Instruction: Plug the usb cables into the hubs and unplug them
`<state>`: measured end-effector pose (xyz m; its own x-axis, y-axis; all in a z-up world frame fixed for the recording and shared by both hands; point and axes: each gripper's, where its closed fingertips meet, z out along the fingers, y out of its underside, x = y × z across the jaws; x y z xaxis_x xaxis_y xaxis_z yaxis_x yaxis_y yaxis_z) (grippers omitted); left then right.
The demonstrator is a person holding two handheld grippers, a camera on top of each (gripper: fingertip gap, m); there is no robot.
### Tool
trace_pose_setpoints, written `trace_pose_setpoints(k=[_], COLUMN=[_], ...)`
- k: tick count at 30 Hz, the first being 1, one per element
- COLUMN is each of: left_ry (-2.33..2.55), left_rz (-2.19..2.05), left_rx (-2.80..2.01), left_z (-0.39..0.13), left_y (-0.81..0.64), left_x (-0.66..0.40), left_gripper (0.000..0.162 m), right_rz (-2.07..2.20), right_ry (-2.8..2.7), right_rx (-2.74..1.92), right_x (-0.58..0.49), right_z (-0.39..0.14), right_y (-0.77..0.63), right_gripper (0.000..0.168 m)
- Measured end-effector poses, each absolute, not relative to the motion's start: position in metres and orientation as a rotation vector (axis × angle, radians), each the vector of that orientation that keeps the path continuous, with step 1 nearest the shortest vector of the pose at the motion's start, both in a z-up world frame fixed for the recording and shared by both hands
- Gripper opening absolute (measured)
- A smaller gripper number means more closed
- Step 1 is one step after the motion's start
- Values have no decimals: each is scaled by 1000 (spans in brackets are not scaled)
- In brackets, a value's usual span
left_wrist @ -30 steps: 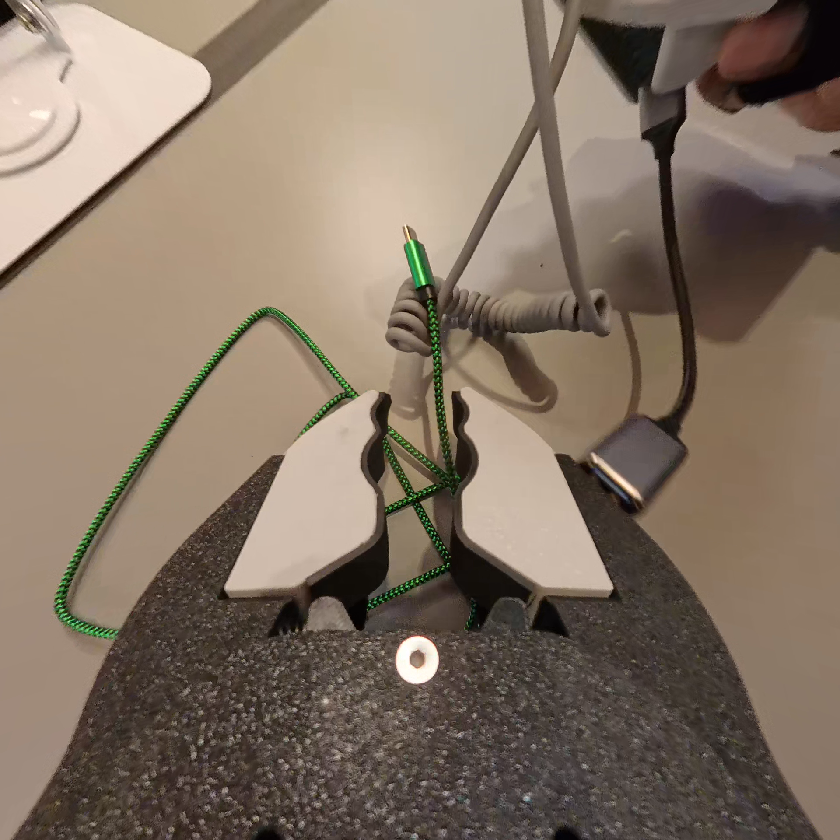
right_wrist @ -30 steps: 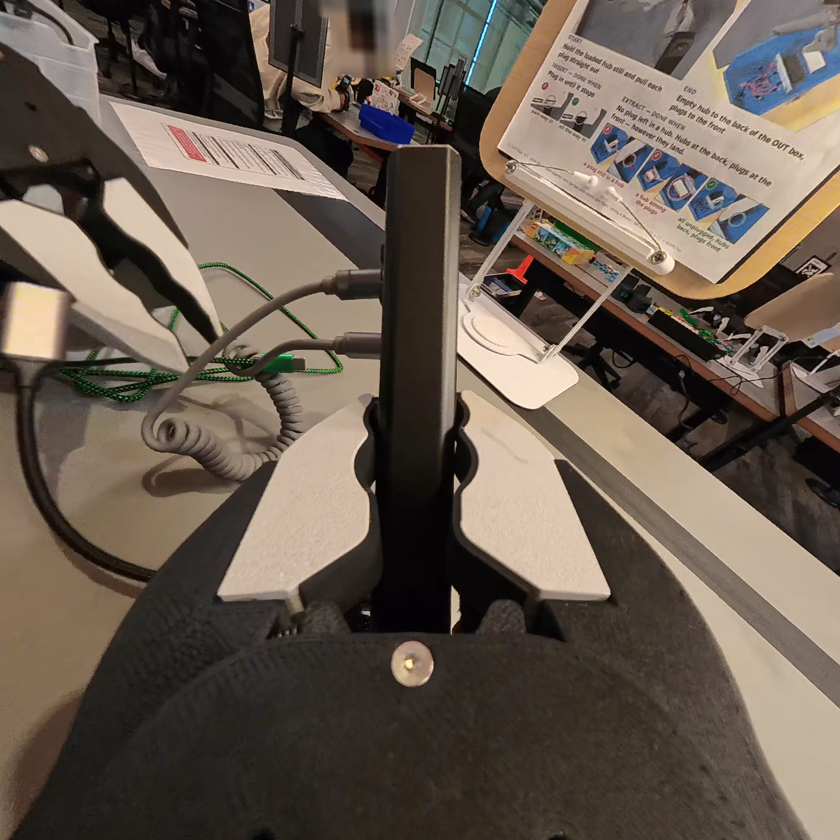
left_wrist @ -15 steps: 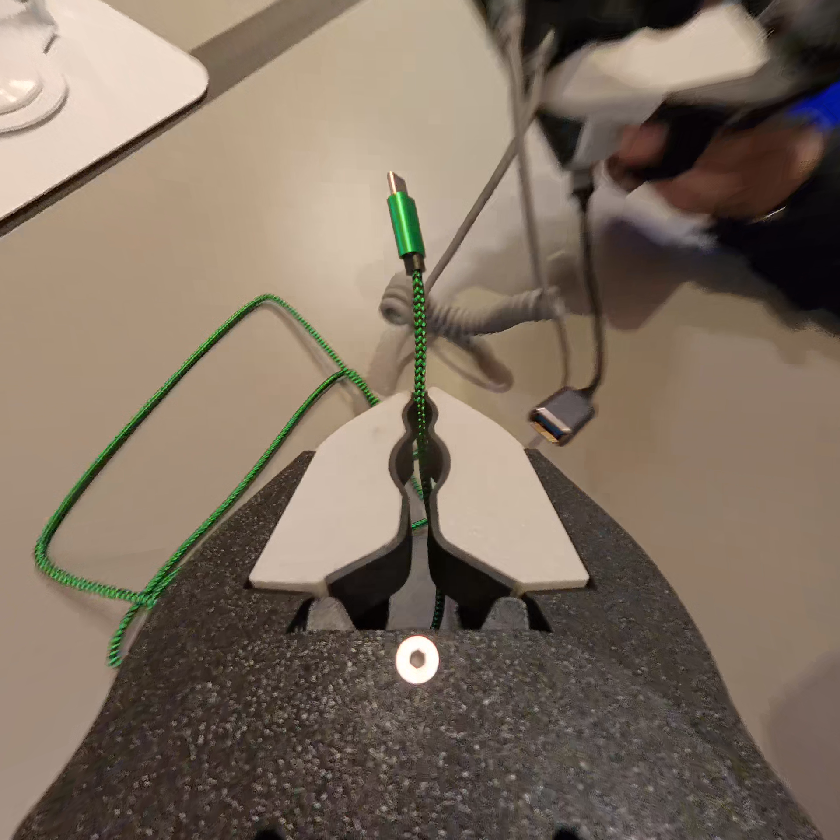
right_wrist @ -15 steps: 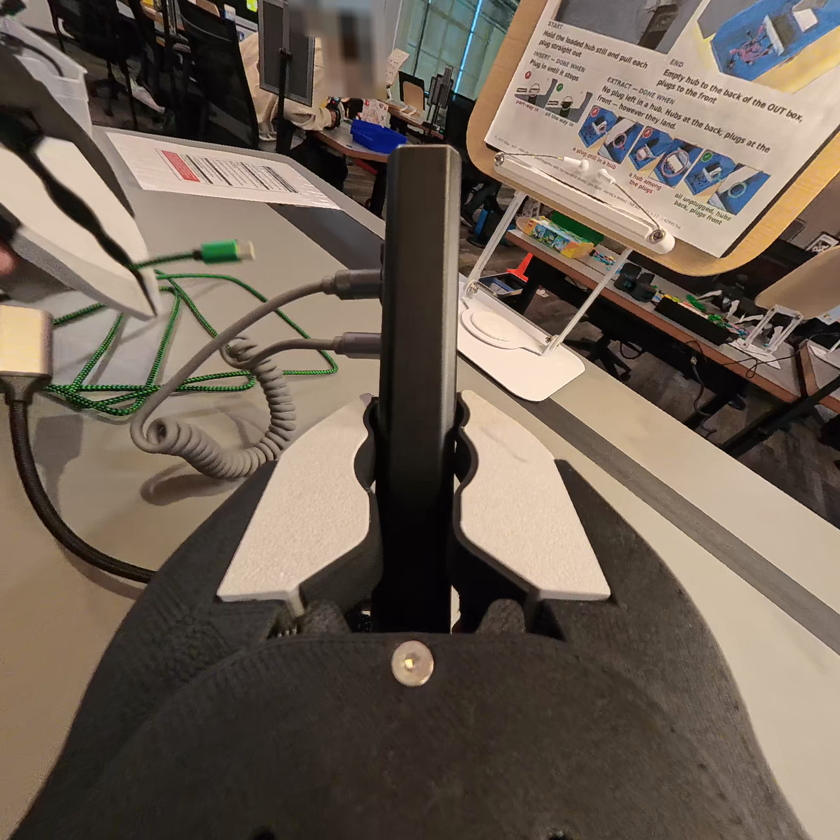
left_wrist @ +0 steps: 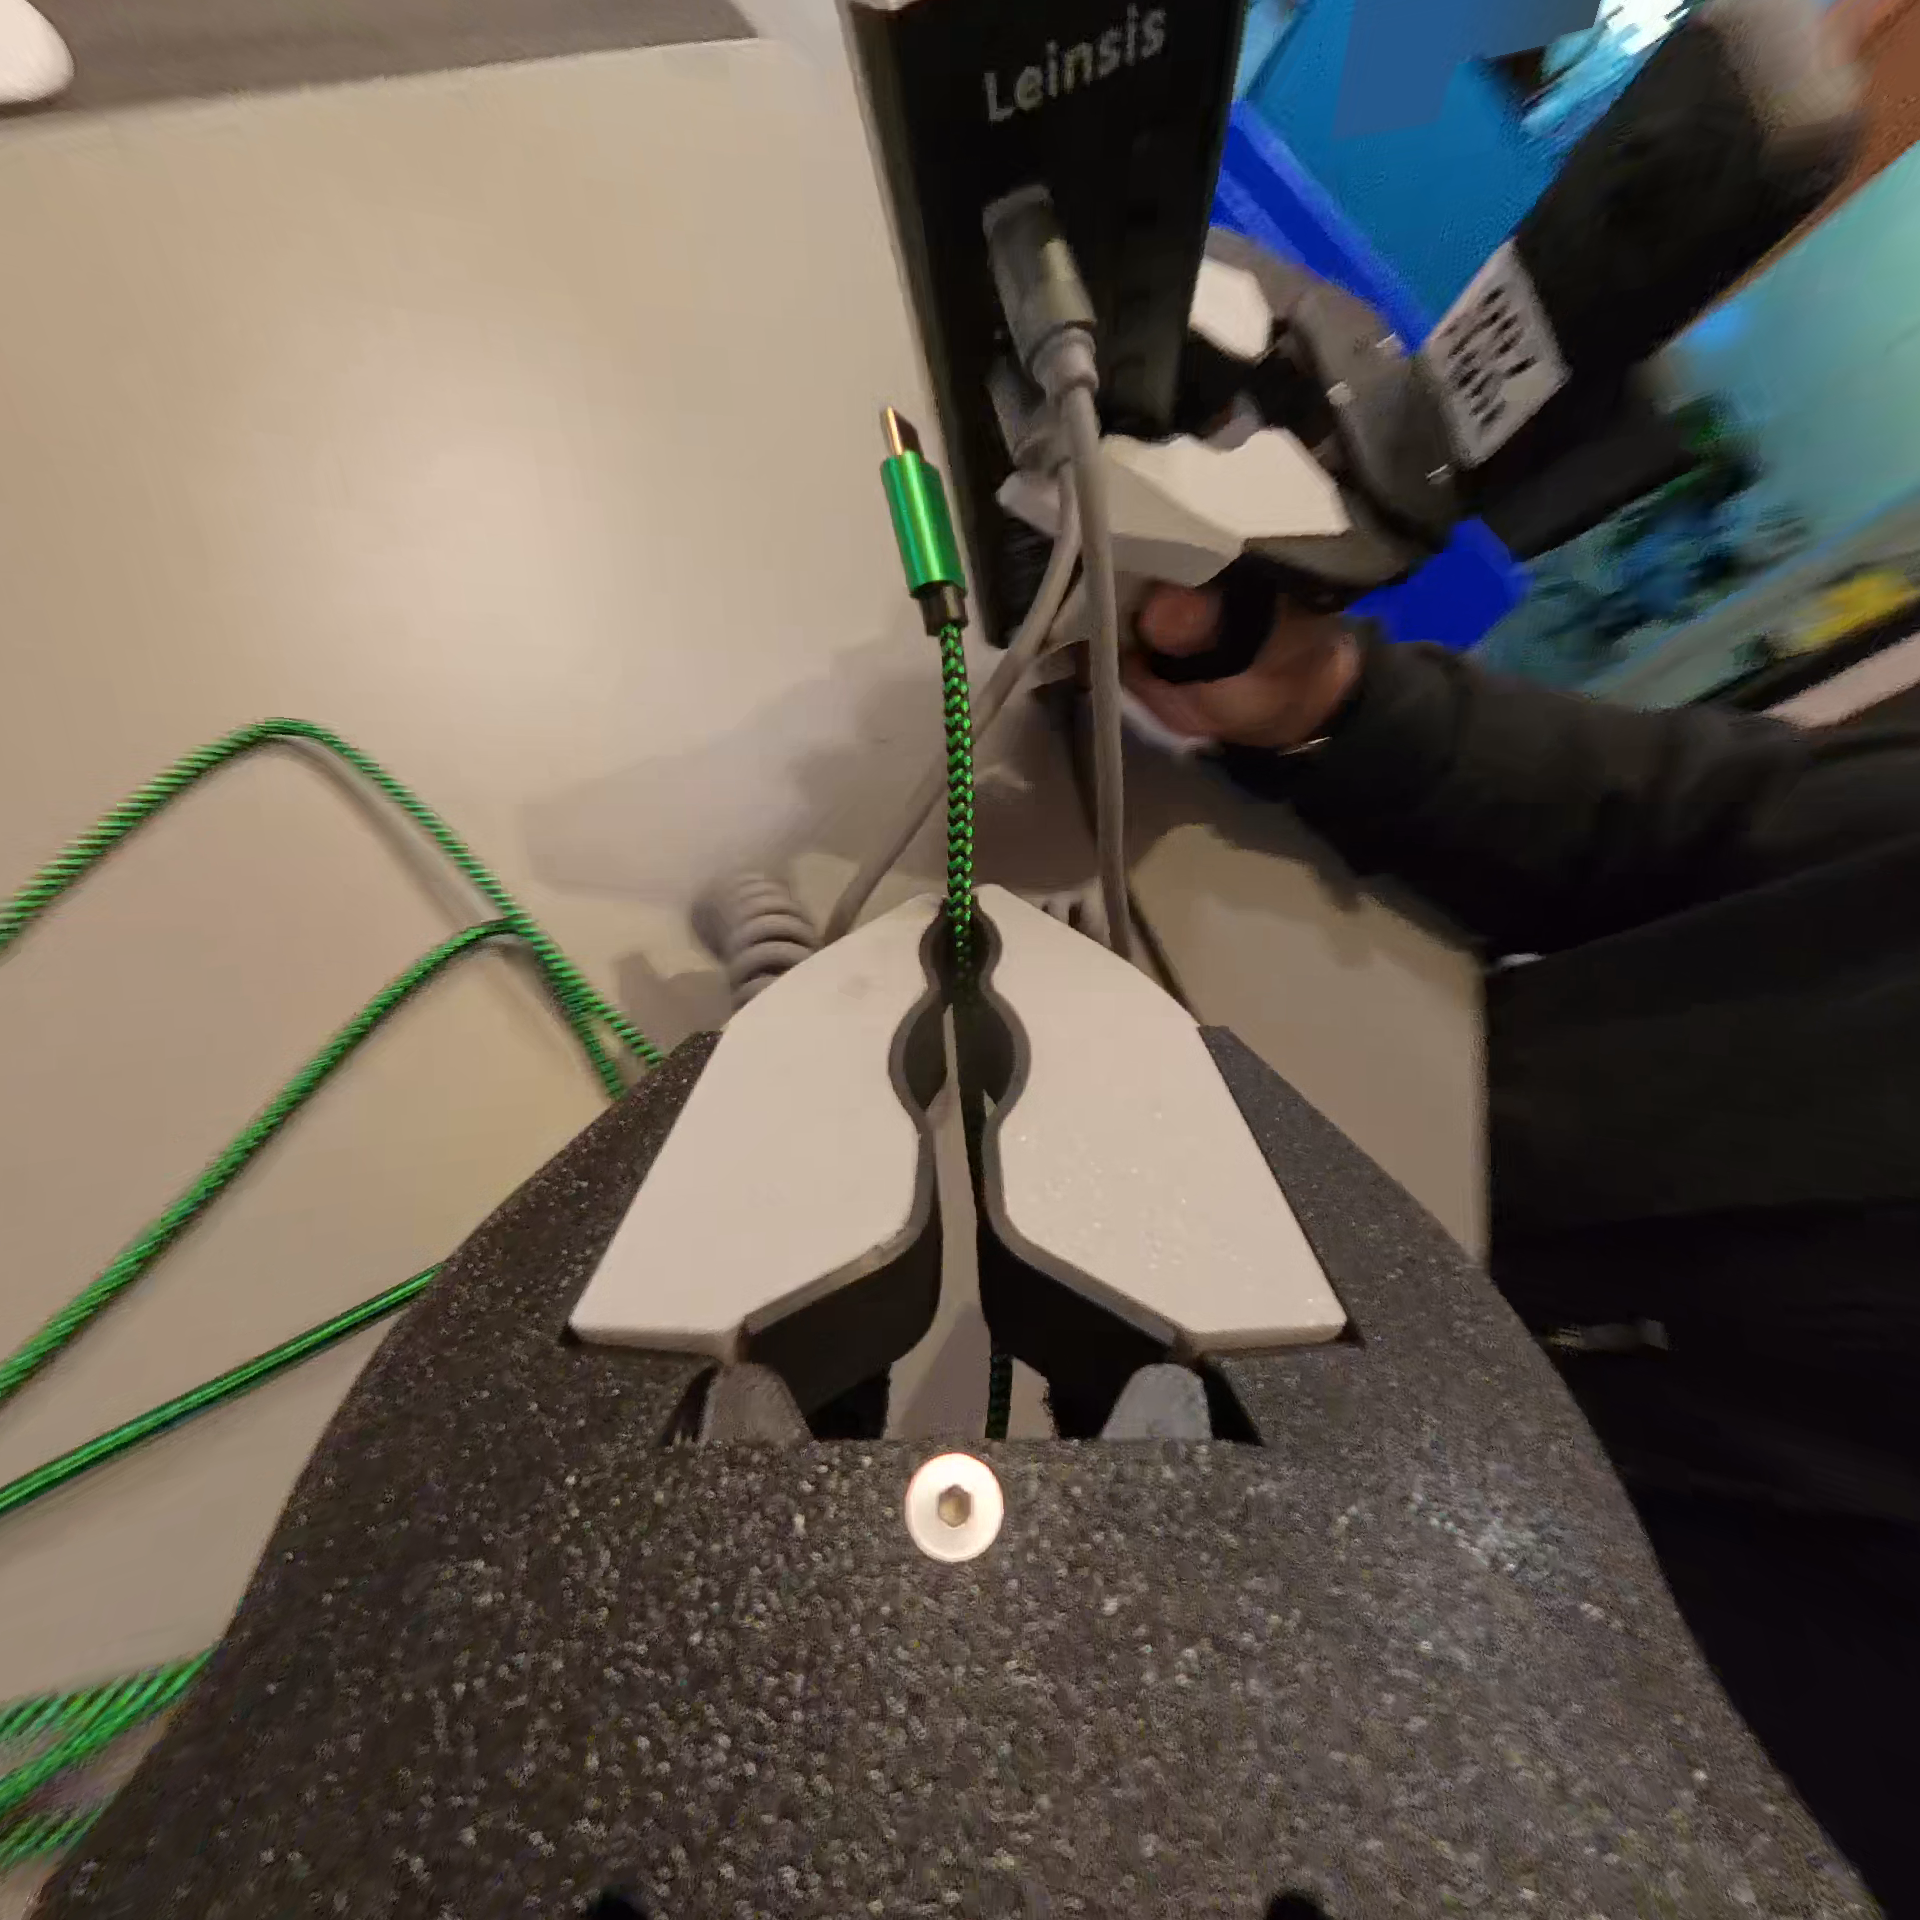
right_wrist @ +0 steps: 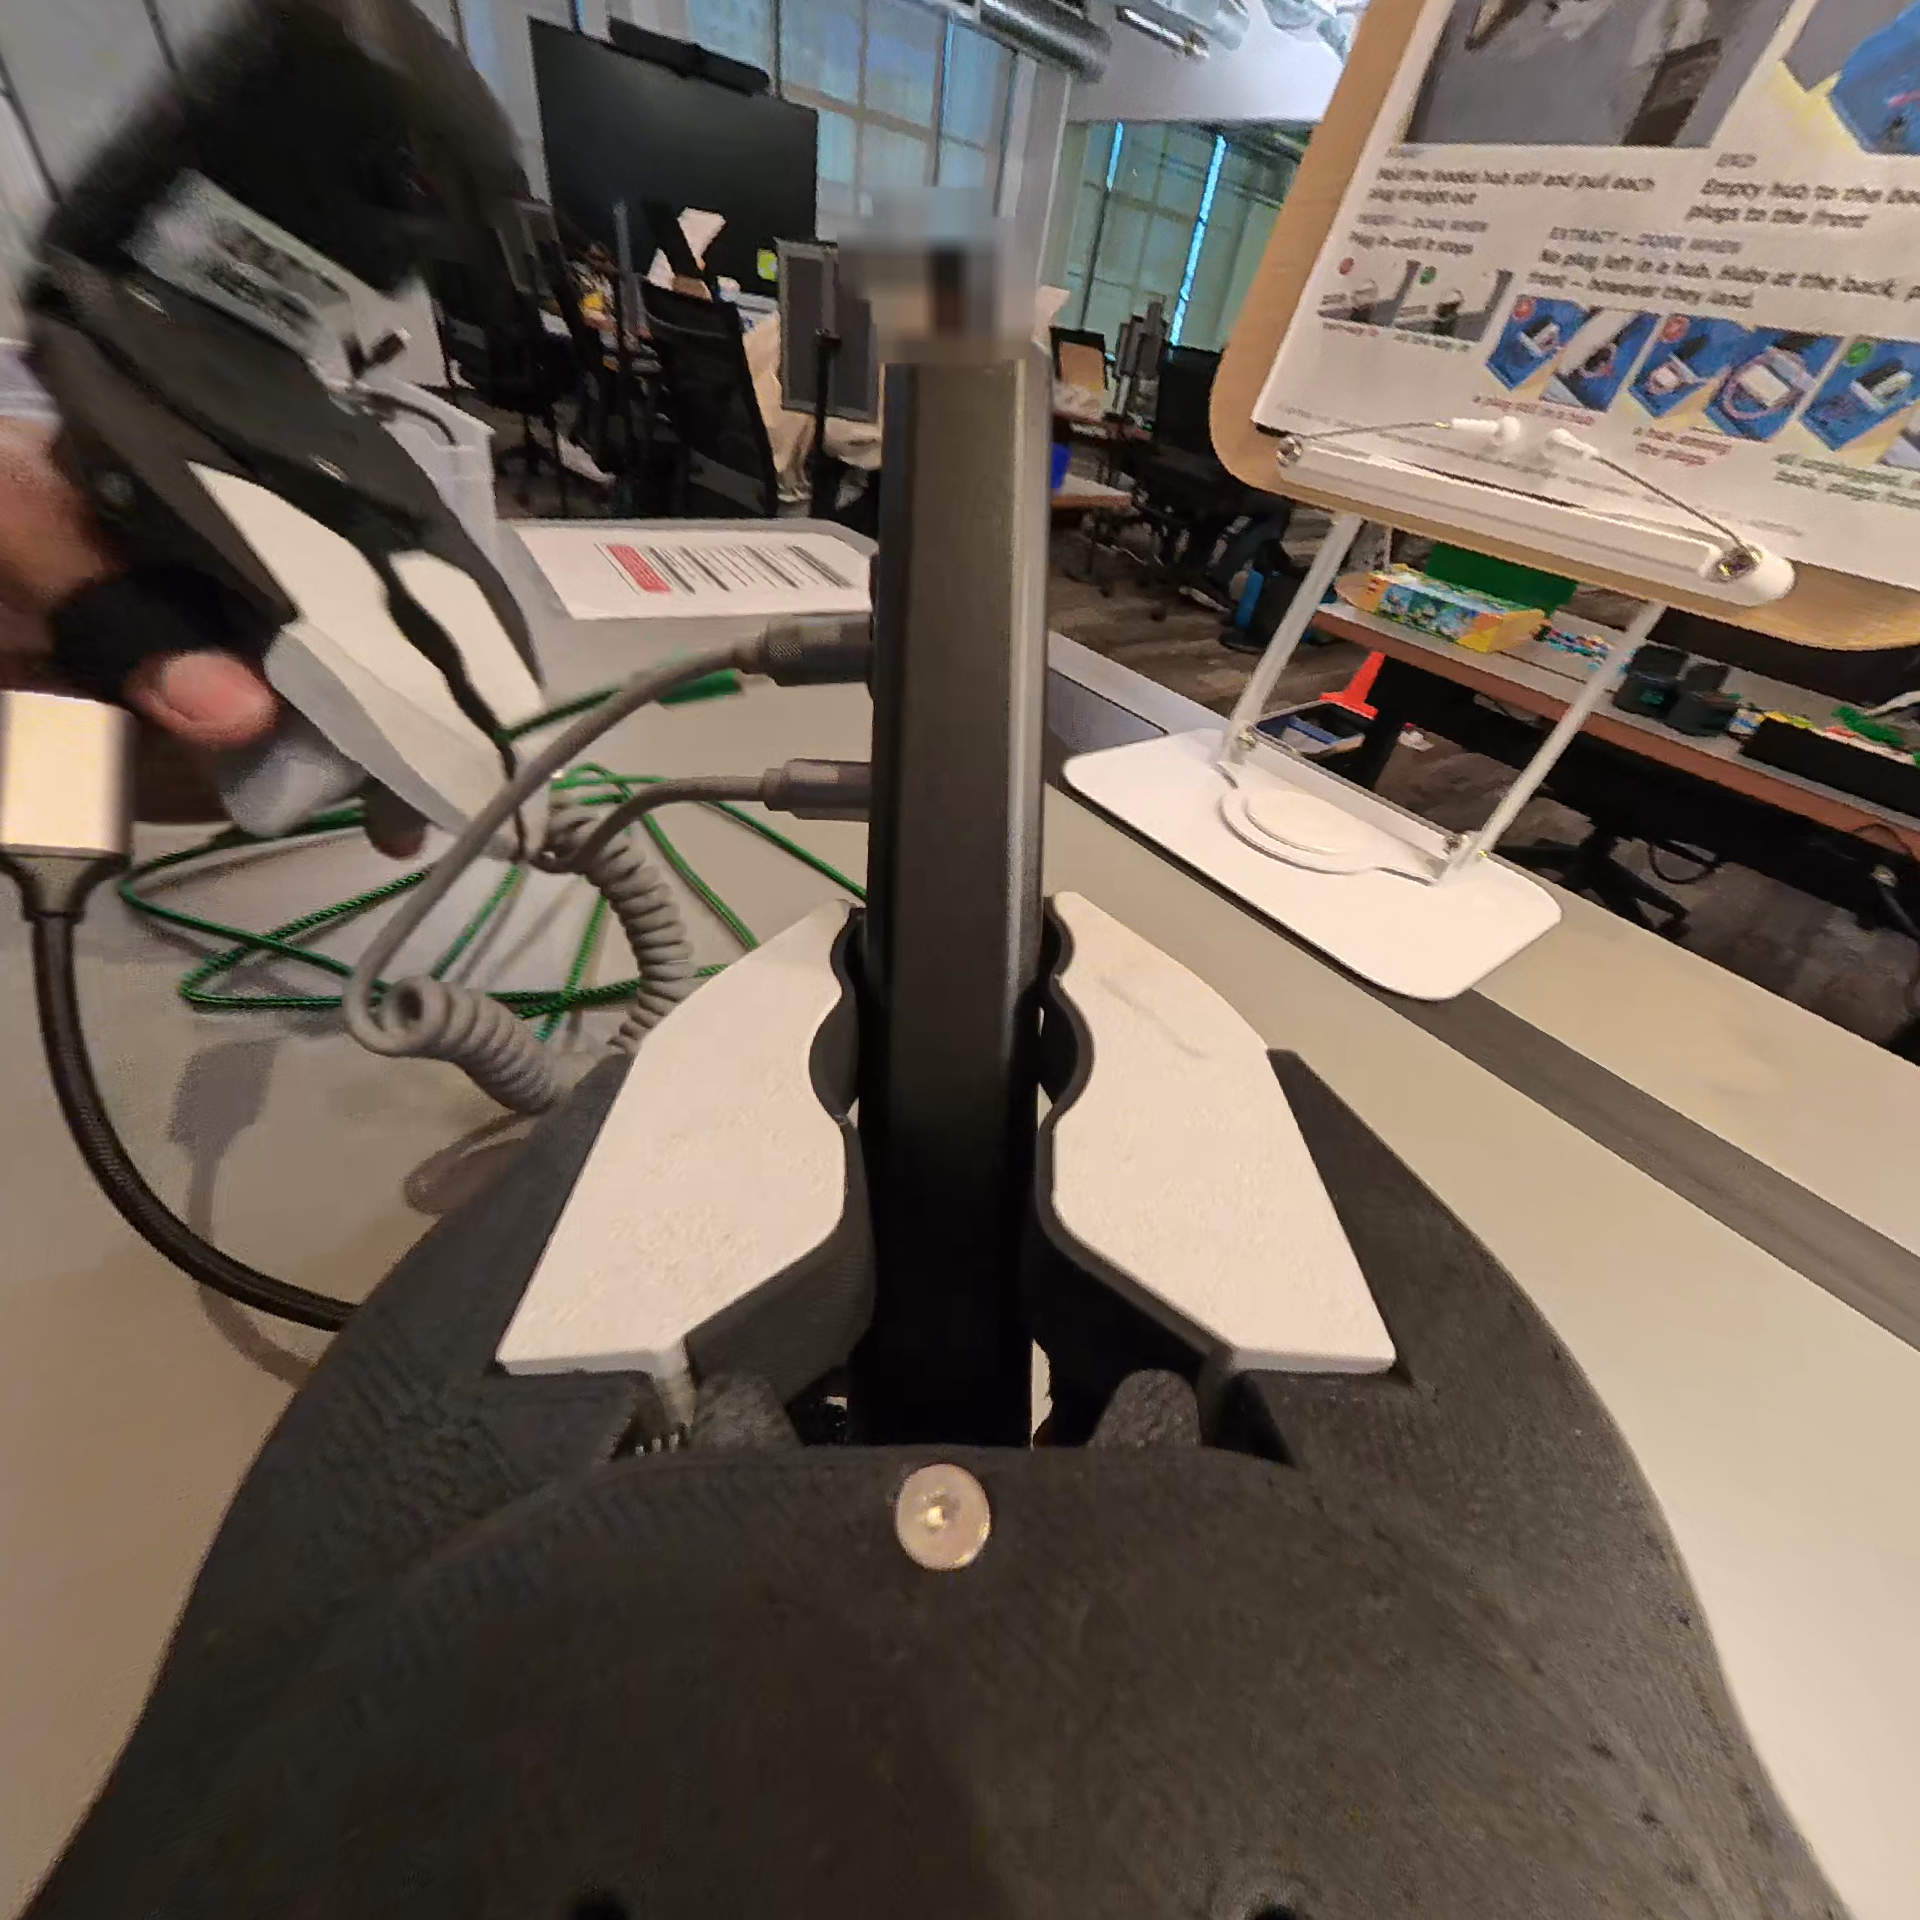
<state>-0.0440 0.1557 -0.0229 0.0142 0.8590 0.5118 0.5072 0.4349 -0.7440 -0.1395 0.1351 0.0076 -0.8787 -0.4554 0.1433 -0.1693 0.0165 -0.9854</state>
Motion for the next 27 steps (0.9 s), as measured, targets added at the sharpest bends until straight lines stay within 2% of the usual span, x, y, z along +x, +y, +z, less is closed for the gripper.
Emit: trace_pose_setpoints(k=[6,27], left_ry=[-1378,-1184], left_rz=[85,-178], left_rx=[-1022,-801], left_z=[-8,10], left_y=[185,210], left_x=[-45,-55], left_gripper=[0,0], right_rz=[-2008,-2076], right_ry=[2004,1937], right_rx=[-761,-882], right_x=[-124,-115], right_z=[12,10], right_y=[143,142], right_gripper=[29,30])
